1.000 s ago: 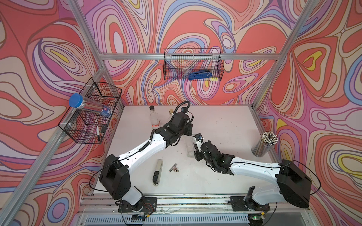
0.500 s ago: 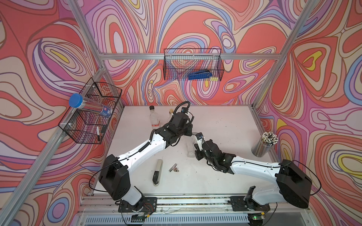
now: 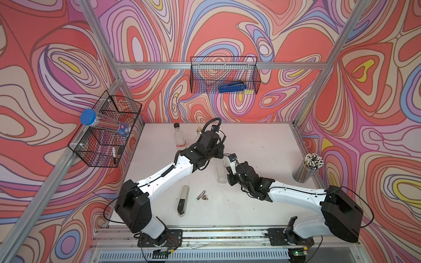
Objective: Remove the label from the bottle
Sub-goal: Tear open the label from the bottle.
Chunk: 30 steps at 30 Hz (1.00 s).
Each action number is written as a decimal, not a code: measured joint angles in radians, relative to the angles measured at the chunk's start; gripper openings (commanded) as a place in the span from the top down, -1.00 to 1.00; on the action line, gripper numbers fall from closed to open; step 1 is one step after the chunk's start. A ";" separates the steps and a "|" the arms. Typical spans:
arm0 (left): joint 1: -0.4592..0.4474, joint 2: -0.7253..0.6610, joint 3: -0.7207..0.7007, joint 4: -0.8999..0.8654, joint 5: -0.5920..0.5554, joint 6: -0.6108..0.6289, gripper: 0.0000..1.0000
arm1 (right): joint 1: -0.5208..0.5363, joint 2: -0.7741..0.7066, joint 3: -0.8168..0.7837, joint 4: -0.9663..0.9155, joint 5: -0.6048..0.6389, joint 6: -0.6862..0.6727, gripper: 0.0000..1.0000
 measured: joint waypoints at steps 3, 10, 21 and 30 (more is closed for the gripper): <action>0.000 -0.001 -0.001 0.001 0.000 0.001 1.00 | 0.000 0.000 0.000 0.000 0.000 -0.003 1.00; 0.000 -0.005 -0.005 0.001 0.001 0.001 1.00 | -0.001 0.000 0.000 -0.002 0.003 -0.005 1.00; 0.000 -0.009 -0.016 0.017 0.000 0.001 1.00 | -0.007 0.000 0.000 -0.008 0.019 -0.007 1.00; 0.000 -0.021 -0.031 0.025 0.001 0.002 1.00 | -0.017 0.000 0.001 -0.009 0.029 -0.018 1.00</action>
